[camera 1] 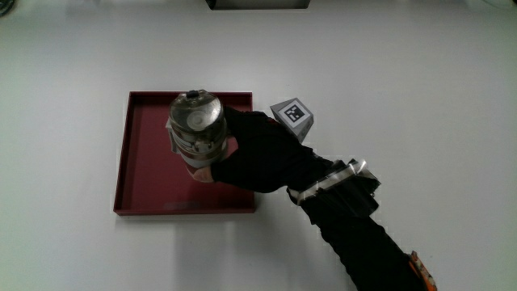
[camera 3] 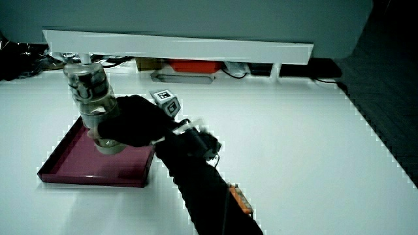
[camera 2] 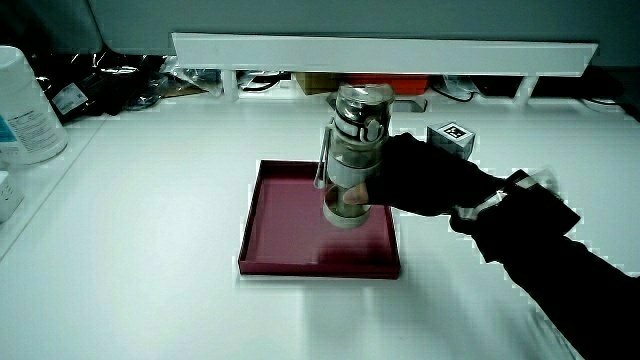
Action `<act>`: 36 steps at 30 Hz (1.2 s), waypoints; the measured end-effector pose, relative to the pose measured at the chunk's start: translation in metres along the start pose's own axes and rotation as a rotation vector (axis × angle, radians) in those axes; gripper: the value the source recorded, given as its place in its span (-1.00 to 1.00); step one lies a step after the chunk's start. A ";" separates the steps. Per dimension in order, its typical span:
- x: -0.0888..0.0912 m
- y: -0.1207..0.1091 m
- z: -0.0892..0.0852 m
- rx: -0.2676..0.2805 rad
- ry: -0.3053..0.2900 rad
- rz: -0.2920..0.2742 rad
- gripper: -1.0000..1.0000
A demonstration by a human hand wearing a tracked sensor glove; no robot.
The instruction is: Place bottle
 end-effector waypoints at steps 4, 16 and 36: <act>0.014 0.010 -0.005 0.012 0.031 -0.020 0.00; 0.054 0.019 -0.016 0.035 0.069 -0.097 0.00; 0.073 0.015 -0.016 0.041 0.142 -0.130 0.00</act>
